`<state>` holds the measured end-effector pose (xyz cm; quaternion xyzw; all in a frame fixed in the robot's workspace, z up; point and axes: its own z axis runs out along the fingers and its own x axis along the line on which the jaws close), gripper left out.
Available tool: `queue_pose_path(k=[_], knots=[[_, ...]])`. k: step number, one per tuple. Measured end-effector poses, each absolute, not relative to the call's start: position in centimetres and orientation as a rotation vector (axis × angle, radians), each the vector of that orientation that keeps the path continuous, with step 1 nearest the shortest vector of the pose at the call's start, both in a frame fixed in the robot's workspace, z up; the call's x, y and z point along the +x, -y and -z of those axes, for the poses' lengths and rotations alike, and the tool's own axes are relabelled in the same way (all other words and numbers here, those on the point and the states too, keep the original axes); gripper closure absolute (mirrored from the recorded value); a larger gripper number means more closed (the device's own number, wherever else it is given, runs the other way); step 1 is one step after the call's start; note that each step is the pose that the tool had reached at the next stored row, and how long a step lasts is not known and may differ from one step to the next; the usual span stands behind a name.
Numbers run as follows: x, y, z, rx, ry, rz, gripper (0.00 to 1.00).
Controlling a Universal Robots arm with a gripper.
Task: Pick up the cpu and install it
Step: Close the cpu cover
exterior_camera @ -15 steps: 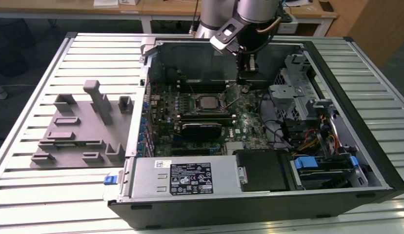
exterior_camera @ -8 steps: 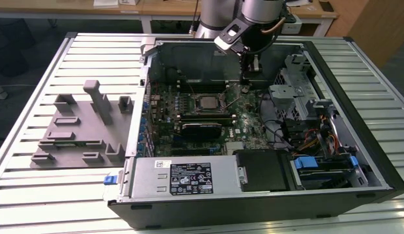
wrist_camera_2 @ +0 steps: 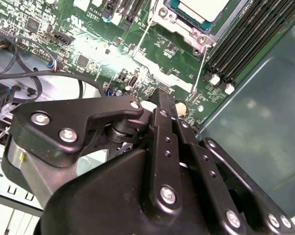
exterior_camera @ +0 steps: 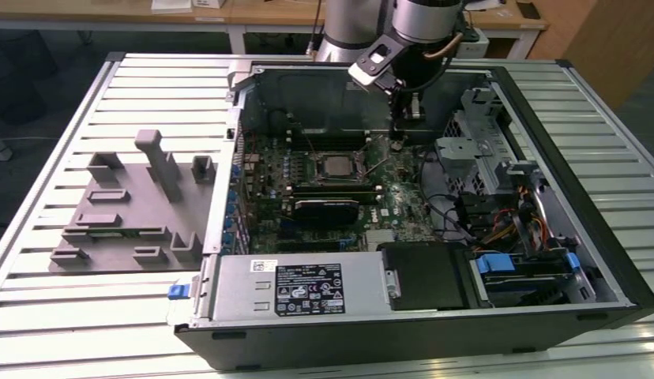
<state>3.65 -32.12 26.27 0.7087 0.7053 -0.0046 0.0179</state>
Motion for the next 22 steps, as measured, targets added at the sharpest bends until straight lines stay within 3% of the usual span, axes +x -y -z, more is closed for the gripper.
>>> queue_pose_path(k=[22], knots=[[4.0,32.1,-24.2,2.201,-2.190,0.012,0.89]])
